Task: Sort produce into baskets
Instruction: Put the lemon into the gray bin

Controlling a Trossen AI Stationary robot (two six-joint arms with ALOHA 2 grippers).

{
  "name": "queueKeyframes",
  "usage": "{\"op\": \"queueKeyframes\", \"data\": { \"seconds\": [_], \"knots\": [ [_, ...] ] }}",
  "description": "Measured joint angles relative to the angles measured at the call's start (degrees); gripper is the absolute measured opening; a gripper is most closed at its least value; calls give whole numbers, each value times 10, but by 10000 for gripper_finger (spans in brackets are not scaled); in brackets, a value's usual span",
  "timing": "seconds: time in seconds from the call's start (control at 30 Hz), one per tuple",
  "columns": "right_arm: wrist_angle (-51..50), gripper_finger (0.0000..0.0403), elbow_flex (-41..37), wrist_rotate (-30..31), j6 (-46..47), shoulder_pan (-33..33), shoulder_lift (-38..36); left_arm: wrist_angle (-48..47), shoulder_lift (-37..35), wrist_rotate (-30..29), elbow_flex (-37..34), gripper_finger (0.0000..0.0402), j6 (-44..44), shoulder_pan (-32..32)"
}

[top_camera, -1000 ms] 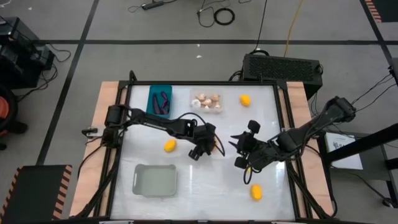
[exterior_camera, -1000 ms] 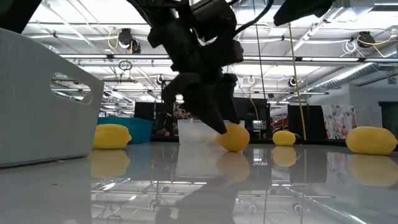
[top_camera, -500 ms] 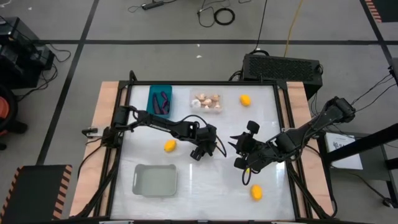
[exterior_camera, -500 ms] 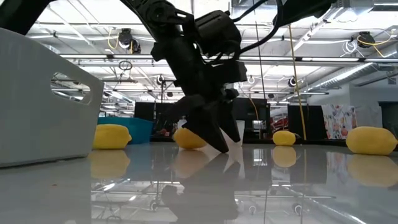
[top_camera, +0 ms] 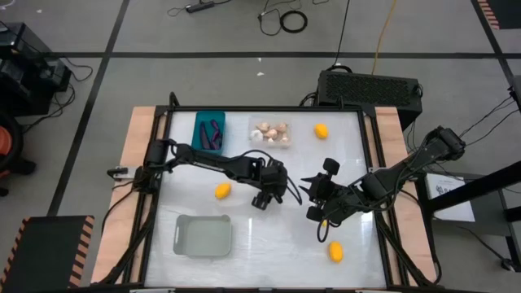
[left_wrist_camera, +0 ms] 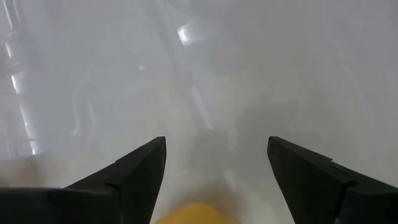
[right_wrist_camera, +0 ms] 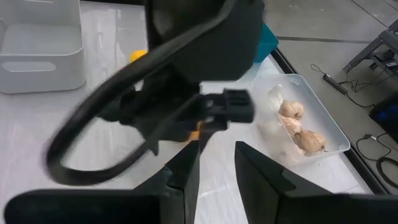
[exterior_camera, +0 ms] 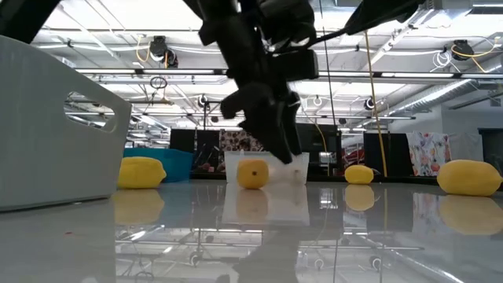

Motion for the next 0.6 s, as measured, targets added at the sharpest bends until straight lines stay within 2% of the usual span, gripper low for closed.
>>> {"op": "queueKeyframes", "data": {
  "seconds": [0.1, 0.3, 0.47, 0.6],
  "knots": [
    [0, 93, 0, 0, 4, 0, 0, -28, 0, -1, 17, 290, -10, 5],
    [1, 93, 0, -38, 9, 0, 0, -43, -8, -5, 19, 290, -164, 26],
    [2, 93, 0, -43, 9, 0, 0, -106, -14, -18, 18, 290, -125, 24],
    [2, 93, 0, -43, 7, 0, 0, -96, -31, -24, 18, 290, -169, 25]
  ]
}}
